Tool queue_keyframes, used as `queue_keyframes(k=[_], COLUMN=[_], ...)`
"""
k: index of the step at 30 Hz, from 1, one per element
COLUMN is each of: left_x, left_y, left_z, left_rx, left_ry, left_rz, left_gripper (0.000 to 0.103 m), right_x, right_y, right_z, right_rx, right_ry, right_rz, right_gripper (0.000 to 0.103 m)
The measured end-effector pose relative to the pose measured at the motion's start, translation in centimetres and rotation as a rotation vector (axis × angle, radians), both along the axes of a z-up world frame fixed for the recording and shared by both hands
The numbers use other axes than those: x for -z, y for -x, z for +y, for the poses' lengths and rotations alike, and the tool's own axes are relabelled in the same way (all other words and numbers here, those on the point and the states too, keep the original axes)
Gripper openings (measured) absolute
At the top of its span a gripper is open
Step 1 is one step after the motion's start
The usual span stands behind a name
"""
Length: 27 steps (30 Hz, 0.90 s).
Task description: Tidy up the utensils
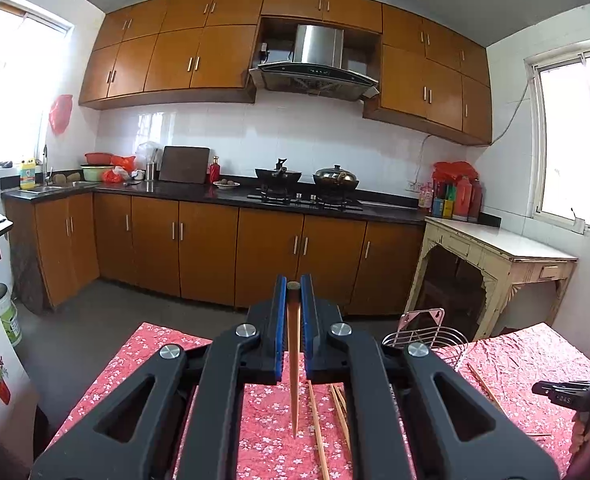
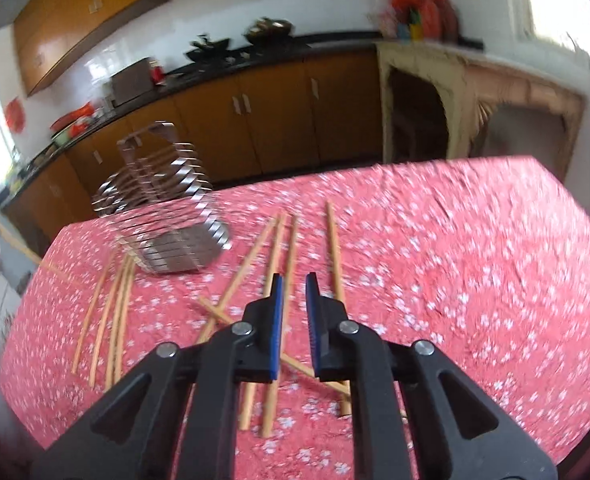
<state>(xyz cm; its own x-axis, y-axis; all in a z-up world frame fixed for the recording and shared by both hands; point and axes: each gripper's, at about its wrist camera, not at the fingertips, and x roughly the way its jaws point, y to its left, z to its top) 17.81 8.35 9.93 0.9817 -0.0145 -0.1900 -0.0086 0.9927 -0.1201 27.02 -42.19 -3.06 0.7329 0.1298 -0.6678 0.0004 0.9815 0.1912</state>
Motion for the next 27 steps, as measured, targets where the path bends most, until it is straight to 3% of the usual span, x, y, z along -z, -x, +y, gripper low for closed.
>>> queue_keyframes(k=[5,10,19,24,27], left_x=[0.1,0.6,1.1,1.4,1.5], left_y=[0.1,0.3,0.2,0.1,0.2], left_z=[0.0,0.0,0.5,0.6,0.7], left_rx=[0.003,0.007,0.010,0.009,0.007], left_ry=[-0.004,0.001,0.001,0.007,0.007], left_rz=[0.000,0.007,0.019,0.025,0.026], left_gripper=[0.007,0.007,0.007,0.007,0.007], right_x=[1.7,4.1,6.3,8.5,9.3], right_y=[0.8,1.6,5.5,5.5,5.3], right_z=[0.2,0.9,-4.5,-7.6,-9.2], right_rx=[-0.083,-0.128,0.087,0.218,0.280], right_ry=[-0.023,-0.159,-0.379,-0.483,-0.514], right_rz=[0.043,0.123,0.231,0.300,0.293], right_gripper=[0.015,0.018,0.020,0.021,0.020])
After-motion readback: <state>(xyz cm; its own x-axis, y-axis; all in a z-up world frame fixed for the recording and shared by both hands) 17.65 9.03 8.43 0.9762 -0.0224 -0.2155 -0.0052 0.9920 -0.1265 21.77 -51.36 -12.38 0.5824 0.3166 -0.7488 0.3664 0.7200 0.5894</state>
